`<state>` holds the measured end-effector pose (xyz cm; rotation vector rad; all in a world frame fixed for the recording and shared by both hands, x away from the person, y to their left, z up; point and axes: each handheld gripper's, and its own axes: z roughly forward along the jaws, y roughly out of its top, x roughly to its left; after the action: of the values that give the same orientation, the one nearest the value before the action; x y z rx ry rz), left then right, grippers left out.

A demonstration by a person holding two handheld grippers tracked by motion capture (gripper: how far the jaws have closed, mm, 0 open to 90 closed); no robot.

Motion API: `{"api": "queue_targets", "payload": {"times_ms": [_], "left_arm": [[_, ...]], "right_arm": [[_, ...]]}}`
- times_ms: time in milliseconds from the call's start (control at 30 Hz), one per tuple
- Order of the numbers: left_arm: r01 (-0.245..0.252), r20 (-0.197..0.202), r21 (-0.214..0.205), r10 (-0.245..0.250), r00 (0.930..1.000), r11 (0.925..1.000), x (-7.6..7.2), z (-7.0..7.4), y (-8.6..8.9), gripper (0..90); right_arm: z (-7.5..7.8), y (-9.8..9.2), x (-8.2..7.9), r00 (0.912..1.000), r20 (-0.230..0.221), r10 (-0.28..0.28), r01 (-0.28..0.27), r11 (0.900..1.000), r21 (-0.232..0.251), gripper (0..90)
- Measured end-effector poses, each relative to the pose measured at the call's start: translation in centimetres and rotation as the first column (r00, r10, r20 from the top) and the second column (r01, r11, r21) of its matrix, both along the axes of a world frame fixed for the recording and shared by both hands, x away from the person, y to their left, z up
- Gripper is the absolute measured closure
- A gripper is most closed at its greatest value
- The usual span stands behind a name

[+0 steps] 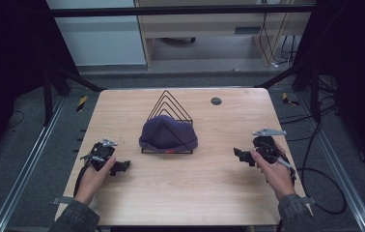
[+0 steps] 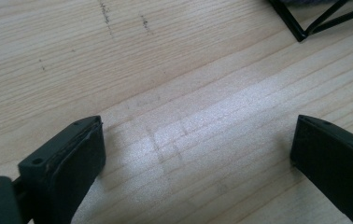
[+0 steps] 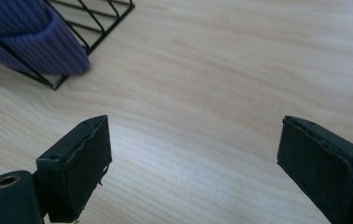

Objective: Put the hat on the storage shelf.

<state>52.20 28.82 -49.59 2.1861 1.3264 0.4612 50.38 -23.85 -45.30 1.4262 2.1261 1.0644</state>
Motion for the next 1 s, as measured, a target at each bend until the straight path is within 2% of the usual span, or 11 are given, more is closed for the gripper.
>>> {"api": "queue_targets", "payload": {"times_ms": [267,400,567,767,1000], "left_arm": [[0.01,0.011,0.005,-0.01,0.9999,0.9999,0.0,-0.1,0.2,0.0],[0.012,0.014,-0.003,-0.012,0.9998,0.9999,0.0,-0.2,0.2,0.0],[0.014,0.025,-0.011,-0.013,0.9996,0.9999,0.0,-0.3,0.2,0.0],[0.015,0.03,-0.013,-0.014,0.9995,0.9998,0.0,-0.3,0.3,0.0],[0.015,0.033,-0.015,-0.014,0.9993,0.9998,0.0,-0.4,0.3,0.0]], "right_arm": [[-3.7,1.0,-0.9,0.9984,-0.056,0.012,-0.013,0.9996,-0.027,10.0],[-4.7,1.4,-0.9,0.9988,-0.05,0.0,-0.002,0.9989,-0.047,10.0],[-5.1,1.4,-0.7,0.9991,-0.042,-0.011,0.007,0.9968,-0.08,9.6],[-5.5,1.2,-0.5,0.9989,-0.019,-0.043,0.041,0.9952,-0.089,9.1],[-5.9,1.7,-0.7,0.9987,0.008,-0.05,0.05,0.9923,-0.114,6.1]]}}
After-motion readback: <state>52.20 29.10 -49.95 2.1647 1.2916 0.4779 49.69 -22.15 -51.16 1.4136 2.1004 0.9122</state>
